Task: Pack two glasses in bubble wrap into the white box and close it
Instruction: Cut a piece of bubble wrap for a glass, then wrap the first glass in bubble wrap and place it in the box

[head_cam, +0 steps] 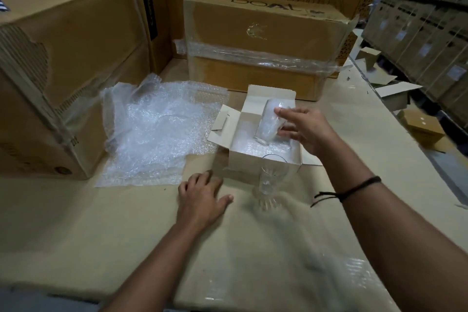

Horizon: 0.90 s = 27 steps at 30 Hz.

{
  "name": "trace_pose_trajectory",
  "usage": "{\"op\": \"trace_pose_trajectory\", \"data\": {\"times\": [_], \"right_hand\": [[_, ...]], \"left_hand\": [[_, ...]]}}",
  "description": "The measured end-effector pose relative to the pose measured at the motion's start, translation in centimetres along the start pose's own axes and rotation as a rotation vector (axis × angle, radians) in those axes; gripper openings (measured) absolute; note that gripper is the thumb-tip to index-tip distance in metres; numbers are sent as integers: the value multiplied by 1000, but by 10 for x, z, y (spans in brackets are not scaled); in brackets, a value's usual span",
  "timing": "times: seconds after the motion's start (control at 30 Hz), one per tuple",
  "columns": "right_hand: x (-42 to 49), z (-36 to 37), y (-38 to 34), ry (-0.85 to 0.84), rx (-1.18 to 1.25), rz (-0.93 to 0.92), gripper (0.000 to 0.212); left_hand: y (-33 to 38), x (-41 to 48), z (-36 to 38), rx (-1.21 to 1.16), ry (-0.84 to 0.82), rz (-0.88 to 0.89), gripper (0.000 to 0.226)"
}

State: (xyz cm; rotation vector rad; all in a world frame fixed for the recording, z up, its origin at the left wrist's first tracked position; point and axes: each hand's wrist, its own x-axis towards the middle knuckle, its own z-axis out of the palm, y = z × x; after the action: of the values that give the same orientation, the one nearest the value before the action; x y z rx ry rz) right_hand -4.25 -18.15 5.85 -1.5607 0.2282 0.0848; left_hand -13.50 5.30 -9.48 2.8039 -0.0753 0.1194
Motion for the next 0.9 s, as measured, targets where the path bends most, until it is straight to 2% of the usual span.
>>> {"op": "trace_pose_trajectory", "data": {"times": [0.1, 0.2, 0.27, 0.47, 0.57, 0.67, 0.9], "right_hand": [[38, 1, 21, -40, -99, 128, 48], [64, 12, 42, -123, -175, 270, 53], [75, 18, 53, -163, -229, 332, 53], [92, 27, 69, -126, -335, 254, 53], [99, 29, 71, -72, -587, 192, 64], [99, 28, 65, -34, -771, 134, 64], [89, 18, 46, -142, -731, 180, 57]], "left_hand": [[0, 3, 0, -9, 7, -18, 65], [-1, 6, 3, -15, 19, -32, 74], [-3, 5, 6, -30, 37, -36, 72], [-1, 5, 5, -34, 36, -65, 72], [-1, 5, 5, -48, 39, -74, 71], [-1, 5, 5, -53, 43, -73, 70], [0, 4, 4, -66, 60, -71, 69]]}}
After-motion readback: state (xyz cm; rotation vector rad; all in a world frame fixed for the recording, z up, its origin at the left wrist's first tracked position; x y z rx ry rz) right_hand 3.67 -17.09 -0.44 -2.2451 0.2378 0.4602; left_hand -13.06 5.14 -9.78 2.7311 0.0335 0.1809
